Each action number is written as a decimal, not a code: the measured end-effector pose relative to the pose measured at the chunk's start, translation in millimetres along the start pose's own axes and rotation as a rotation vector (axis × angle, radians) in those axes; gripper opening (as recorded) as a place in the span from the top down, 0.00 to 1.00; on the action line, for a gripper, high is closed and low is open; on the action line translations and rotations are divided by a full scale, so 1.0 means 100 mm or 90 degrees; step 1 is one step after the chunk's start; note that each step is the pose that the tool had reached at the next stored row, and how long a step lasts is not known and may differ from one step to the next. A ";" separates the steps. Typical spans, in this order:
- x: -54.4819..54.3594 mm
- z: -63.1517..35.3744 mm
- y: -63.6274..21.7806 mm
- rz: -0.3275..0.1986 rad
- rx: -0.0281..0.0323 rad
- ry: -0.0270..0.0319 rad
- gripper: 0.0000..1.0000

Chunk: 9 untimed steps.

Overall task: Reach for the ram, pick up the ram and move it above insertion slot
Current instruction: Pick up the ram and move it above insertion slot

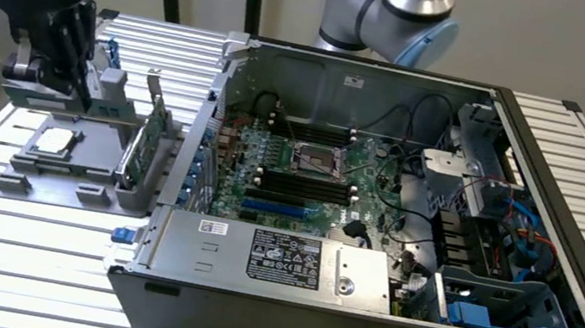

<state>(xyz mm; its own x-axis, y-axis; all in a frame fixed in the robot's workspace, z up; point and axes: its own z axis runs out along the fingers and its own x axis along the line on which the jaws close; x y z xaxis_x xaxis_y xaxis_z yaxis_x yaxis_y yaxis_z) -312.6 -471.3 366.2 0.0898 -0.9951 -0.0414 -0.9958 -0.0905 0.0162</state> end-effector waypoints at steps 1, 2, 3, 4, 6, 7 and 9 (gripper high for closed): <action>0.00 -0.039 -0.044 0.000 -0.0005 0.0000 0.86; 0.01 -0.076 -0.089 0.000 -0.0009 0.0001 0.86; 0.01 -0.114 -0.134 0.000 -0.0012 0.0000 0.86; 0.01 -0.148 -0.178 0.000 -0.0014 0.0000 0.86; 0.01 -0.210 -0.268 0.000 -0.0018 -0.0001 0.86; 0.02 -0.234 -0.313 0.000 -0.0019 -0.0003 0.86; 0.02 -0.269 -0.401 0.000 -0.0020 -0.0010 0.86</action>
<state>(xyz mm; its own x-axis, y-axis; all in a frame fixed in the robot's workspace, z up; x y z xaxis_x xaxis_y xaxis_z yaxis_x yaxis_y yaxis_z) -271.9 -470.9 392.3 0.0897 -0.9950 -0.0430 -0.9957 -0.0906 0.0193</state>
